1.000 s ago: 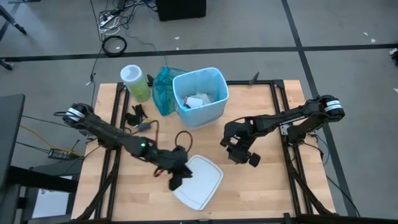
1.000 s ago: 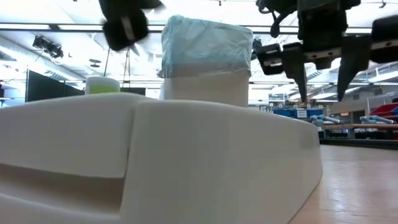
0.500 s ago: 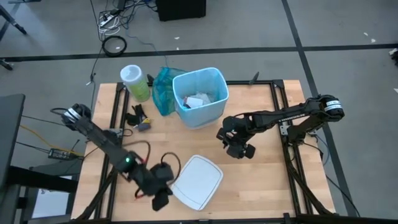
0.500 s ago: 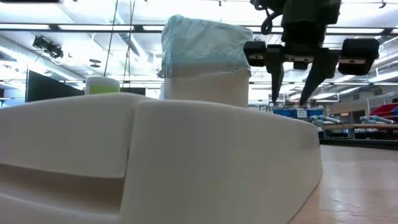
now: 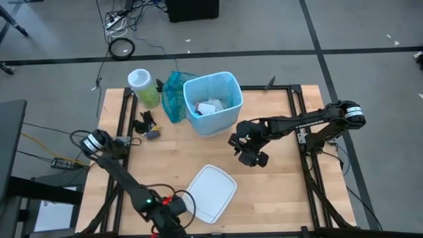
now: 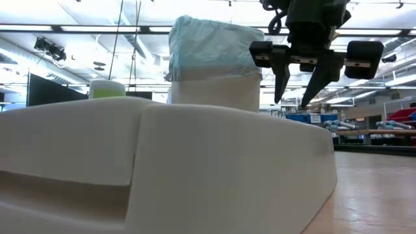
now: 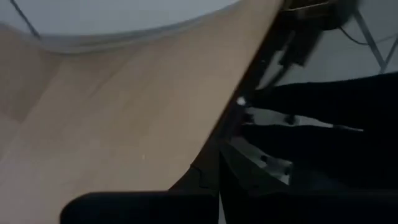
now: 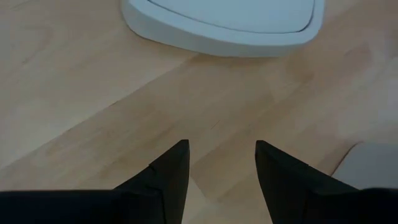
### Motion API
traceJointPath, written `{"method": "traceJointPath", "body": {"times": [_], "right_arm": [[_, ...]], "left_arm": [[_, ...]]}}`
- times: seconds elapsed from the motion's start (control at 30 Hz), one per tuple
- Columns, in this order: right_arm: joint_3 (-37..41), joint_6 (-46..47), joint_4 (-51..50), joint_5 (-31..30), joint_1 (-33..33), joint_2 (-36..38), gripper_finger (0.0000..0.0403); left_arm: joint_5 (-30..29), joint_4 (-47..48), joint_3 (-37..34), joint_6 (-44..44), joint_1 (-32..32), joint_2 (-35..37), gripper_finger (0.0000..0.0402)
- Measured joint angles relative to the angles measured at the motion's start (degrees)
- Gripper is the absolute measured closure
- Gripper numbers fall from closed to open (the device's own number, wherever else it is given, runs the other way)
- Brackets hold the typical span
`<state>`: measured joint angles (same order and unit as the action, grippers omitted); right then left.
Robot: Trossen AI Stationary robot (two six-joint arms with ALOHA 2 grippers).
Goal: Place trash/remove bag and relplace
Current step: Put the white trash lid on the white trash bin
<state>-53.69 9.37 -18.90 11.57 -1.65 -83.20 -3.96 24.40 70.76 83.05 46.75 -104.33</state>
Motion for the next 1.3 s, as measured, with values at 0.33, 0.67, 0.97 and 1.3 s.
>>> {"method": "traceJointPath", "body": {"times": [0.33, 0.67, 0.97, 1.3], "right_arm": [[0.0, 0.04, -0.04, 0.02, 0.2, -0.02, 0.0234], [0.0, -3.19, -0.02, 0.46, 1.06, -0.02, 0.0234], [0.0, -18.34, -3.28, 2.17, 1.03, -0.03, 0.0234], [2.18, -23.11, -5.49, 1.58, -0.33, -0.07, 0.0234]], "left_arm": [[-4.35, 0.98, -0.28, -4.39, -5.42, -3.4, 0.04], [-3.76, 3.58, -4.87, -14.17, -13.16, -3.33, 0.0396], [-3.75, 5.61, -5.31, -23.65, -19.04, -3.11, 0.0394], [-4.77, 5.29, -5.35, -27.64, -22.81, -3.16, 0.0393]]}}
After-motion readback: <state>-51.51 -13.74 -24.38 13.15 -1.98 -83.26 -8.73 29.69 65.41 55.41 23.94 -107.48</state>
